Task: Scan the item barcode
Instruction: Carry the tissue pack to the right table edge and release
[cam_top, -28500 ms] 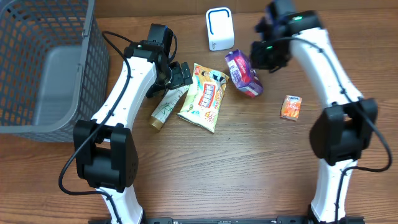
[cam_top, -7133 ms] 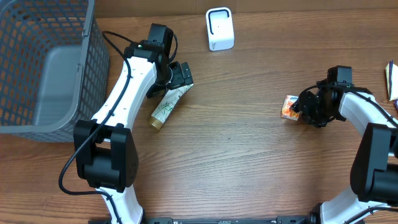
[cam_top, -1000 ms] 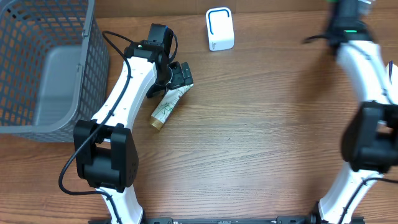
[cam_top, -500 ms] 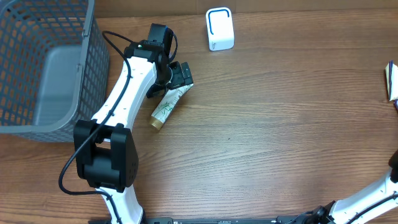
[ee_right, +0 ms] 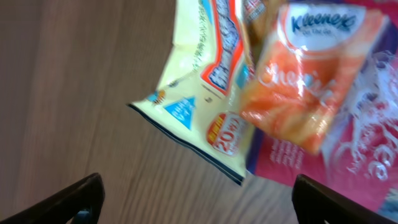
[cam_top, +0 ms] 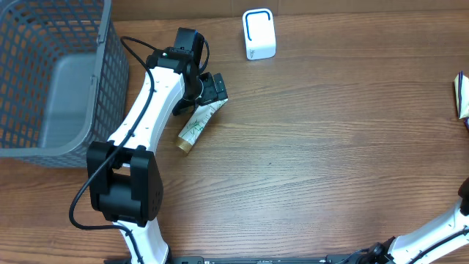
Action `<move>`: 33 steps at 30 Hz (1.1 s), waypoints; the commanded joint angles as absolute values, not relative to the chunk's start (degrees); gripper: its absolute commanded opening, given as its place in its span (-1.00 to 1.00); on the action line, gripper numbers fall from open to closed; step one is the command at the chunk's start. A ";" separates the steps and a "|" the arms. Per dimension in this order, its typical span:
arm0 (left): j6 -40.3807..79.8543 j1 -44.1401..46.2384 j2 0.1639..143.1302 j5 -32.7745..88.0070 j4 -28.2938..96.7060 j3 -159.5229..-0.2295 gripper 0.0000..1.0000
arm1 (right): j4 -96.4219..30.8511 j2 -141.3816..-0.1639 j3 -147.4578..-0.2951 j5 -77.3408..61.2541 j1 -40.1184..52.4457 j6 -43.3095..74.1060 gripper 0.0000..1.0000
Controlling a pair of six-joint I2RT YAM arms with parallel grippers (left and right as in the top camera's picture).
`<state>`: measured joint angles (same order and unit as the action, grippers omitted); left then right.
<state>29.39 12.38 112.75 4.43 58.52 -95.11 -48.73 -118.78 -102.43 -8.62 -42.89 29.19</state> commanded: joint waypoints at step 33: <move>28.29 12.78 112.60 4.03 58.43 -96.09 1.00 | -45.95 -119.15 -108.36 -11.66 -42.76 25.02 -0.06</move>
